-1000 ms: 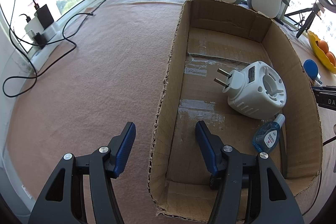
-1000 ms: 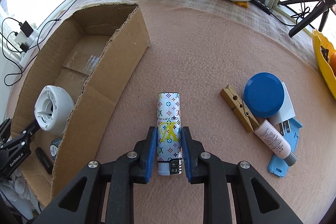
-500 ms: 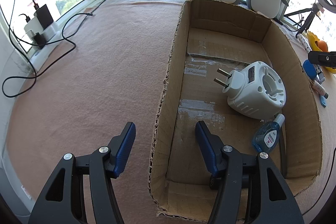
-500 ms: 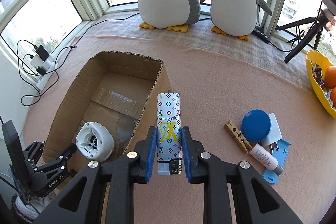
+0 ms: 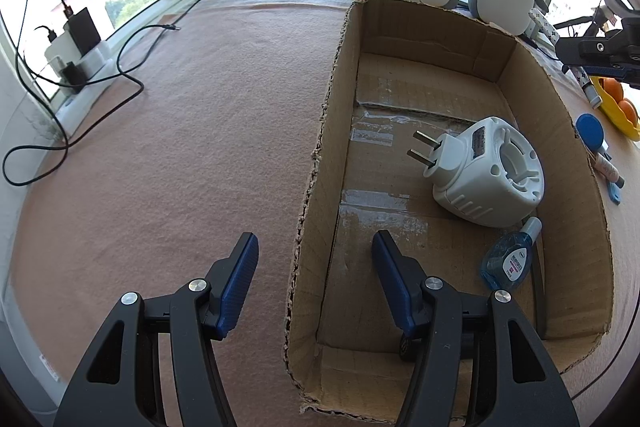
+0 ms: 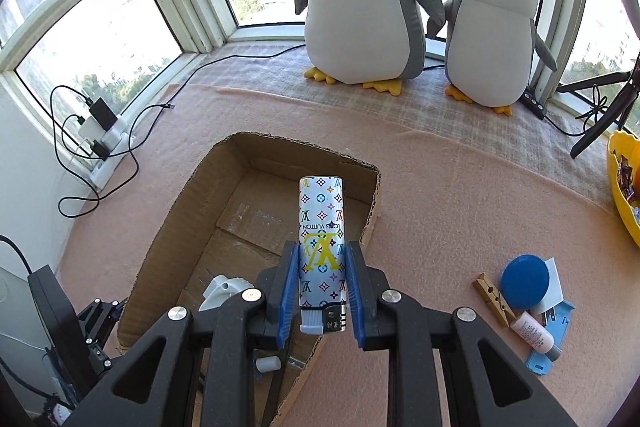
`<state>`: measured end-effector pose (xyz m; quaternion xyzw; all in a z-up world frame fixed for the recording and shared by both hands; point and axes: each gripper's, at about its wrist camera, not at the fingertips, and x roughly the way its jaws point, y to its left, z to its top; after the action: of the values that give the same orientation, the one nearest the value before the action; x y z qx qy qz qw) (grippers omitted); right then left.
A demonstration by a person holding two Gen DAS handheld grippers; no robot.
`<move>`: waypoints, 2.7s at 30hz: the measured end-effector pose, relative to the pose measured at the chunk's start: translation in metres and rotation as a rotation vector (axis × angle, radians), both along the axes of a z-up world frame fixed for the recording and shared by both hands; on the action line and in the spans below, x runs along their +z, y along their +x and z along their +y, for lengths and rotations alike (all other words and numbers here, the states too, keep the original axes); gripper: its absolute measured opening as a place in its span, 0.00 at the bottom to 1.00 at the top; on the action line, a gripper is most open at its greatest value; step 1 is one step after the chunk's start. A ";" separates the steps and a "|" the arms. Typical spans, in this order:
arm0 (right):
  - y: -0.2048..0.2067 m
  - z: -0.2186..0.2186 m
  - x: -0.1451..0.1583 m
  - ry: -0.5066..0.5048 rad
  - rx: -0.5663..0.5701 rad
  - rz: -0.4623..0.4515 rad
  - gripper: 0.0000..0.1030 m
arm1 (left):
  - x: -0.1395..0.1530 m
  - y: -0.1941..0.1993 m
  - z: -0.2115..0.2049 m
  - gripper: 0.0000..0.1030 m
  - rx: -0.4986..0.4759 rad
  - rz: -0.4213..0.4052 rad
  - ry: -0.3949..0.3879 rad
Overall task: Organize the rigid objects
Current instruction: 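Carry the lighter into the box and open the right gripper, then move the right gripper to the white lotion tube and close on it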
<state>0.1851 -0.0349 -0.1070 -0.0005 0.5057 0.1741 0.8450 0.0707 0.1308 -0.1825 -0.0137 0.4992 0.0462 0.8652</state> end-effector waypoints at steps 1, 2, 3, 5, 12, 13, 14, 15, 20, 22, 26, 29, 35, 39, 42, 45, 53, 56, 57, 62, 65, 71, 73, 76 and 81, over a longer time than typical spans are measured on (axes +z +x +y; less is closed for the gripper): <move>0.002 0.002 -0.001 -0.002 0.002 0.000 0.20 | 0.000 0.000 -0.001 0.58 0.000 0.000 -0.001; 0.003 0.005 -0.002 -0.004 0.004 0.001 0.20 | 0.000 0.000 0.000 0.58 0.000 -0.001 -0.002; 0.005 0.007 -0.003 -0.005 0.004 0.002 0.20 | 0.000 0.000 -0.001 0.58 0.000 -0.002 -0.002; 0.007 0.011 -0.005 -0.009 0.009 0.005 0.20 | 0.000 0.000 0.000 0.58 0.000 -0.003 -0.004; 0.013 0.024 -0.019 -0.038 0.023 0.026 0.20 | 0.000 0.000 0.000 0.58 0.000 -0.003 -0.005; 0.014 0.025 -0.021 -0.040 0.023 0.029 0.20 | 0.000 0.000 -0.001 0.58 0.000 -0.003 -0.005; 0.014 0.026 -0.022 -0.043 0.025 0.031 0.20 | 0.000 0.000 0.000 0.58 0.000 -0.003 -0.004; 0.015 0.026 -0.024 -0.046 0.027 0.031 0.20 | 0.000 0.000 0.000 0.58 0.000 -0.003 -0.004; 0.015 0.032 -0.028 -0.056 0.041 0.034 0.20 | -0.001 -0.001 0.001 0.58 0.000 -0.003 -0.005; 0.015 0.035 -0.029 -0.062 0.046 0.032 0.21 | -0.001 -0.001 0.001 0.58 0.000 -0.004 -0.005; 0.015 0.036 -0.030 -0.056 0.047 0.029 0.41 | -0.001 -0.001 0.001 0.58 -0.001 -0.004 -0.005; 0.012 0.035 -0.025 -0.048 0.042 -0.004 0.59 | 0.000 -0.001 0.001 0.58 0.000 -0.005 -0.005; 0.010 0.034 -0.022 -0.038 0.049 -0.004 0.60 | 0.000 -0.001 0.002 0.58 0.000 -0.005 -0.005; 0.007 0.033 -0.020 -0.031 0.052 -0.004 0.60 | 0.000 -0.001 0.002 0.58 0.000 -0.005 -0.005; 0.004 0.029 -0.019 -0.029 0.050 -0.008 0.60 | 0.000 -0.001 0.002 0.58 0.000 -0.005 -0.005; 0.001 0.022 -0.016 -0.018 0.042 -0.010 0.60 | 0.000 -0.001 0.002 0.58 -0.001 -0.005 -0.004; -0.007 -0.009 -0.008 0.012 0.012 -0.016 0.60 | 0.001 0.000 0.002 0.58 -0.002 -0.004 0.002; -0.012 -0.029 -0.004 0.021 -0.005 -0.022 0.60 | 0.002 0.000 0.003 0.58 -0.002 -0.005 0.004; -0.014 -0.036 -0.003 0.022 -0.013 -0.024 0.60 | 0.002 0.000 0.003 0.58 -0.002 -0.005 0.004; -0.021 -0.076 -0.003 0.027 -0.065 -0.025 0.60 | 0.002 -0.001 0.003 0.58 -0.002 -0.004 0.010; -0.025 -0.097 -0.006 0.018 -0.082 -0.026 0.60 | 0.002 -0.001 0.002 0.58 -0.001 -0.004 0.014; -0.036 -0.136 -0.020 -0.012 -0.075 -0.026 0.60 | 0.002 0.000 0.001 0.58 -0.001 -0.002 0.025; -0.038 -0.145 -0.025 -0.044 -0.057 -0.027 0.60 | 0.002 0.000 0.001 0.58 0.001 -0.002 0.028; -0.038 -0.156 -0.036 -0.094 -0.039 -0.004 0.60 | 0.002 0.000 -0.002 0.58 0.005 -0.001 0.032; -0.034 -0.163 -0.047 -0.144 -0.007 0.024 0.60 | 0.002 -0.001 -0.002 0.58 0.007 0.000 0.034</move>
<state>0.1512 -0.1980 -0.1541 -0.0573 0.5268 0.1344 0.8374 0.0701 0.1290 -0.1803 -0.0007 0.4982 0.0577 0.8651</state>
